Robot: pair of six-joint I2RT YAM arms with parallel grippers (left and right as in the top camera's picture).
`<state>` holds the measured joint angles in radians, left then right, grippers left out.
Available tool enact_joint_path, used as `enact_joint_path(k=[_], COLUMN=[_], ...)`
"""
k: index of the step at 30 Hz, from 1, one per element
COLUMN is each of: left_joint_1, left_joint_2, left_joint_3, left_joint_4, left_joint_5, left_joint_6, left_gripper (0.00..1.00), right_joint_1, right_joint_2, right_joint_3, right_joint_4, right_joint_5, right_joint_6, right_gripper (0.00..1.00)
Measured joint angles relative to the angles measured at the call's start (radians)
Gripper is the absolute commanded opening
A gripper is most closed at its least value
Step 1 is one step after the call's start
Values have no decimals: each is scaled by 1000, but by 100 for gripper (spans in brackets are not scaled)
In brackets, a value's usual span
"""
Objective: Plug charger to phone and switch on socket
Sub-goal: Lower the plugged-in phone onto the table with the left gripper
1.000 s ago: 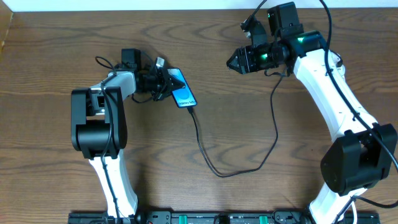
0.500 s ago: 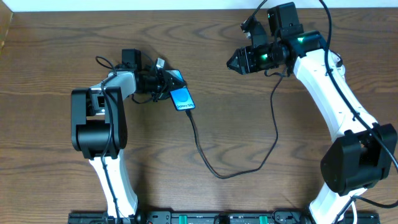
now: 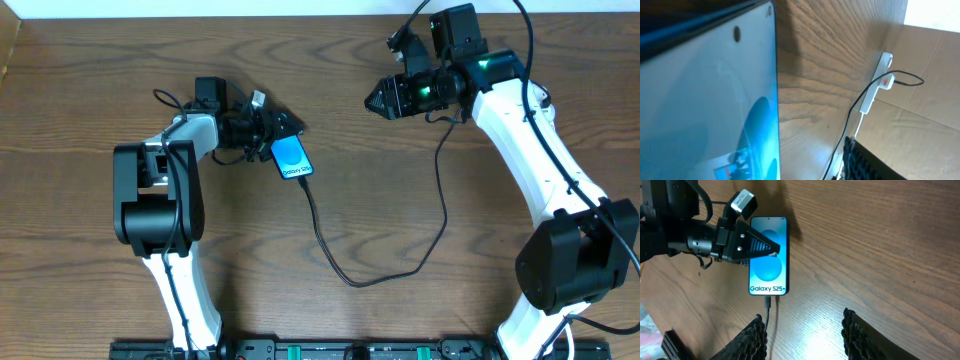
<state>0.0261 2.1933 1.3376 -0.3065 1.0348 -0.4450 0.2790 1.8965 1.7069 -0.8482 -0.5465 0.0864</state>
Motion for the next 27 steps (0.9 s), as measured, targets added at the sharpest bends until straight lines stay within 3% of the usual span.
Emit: enact_joint_path(k=[27], left_joint_1=[-2], left_joint_2=[-34], left_joint_3=[21], left_joint_4=[-38], left_joint_5=[-76], left_joint_6=[-2], left_gripper=[85], right_joint_1=[0], right_joint_2=[0], right_joint_3=[0], right_joint_4=[-5], right_joint_5=[14], right_joint_6=[-8], right_gripper=[49])
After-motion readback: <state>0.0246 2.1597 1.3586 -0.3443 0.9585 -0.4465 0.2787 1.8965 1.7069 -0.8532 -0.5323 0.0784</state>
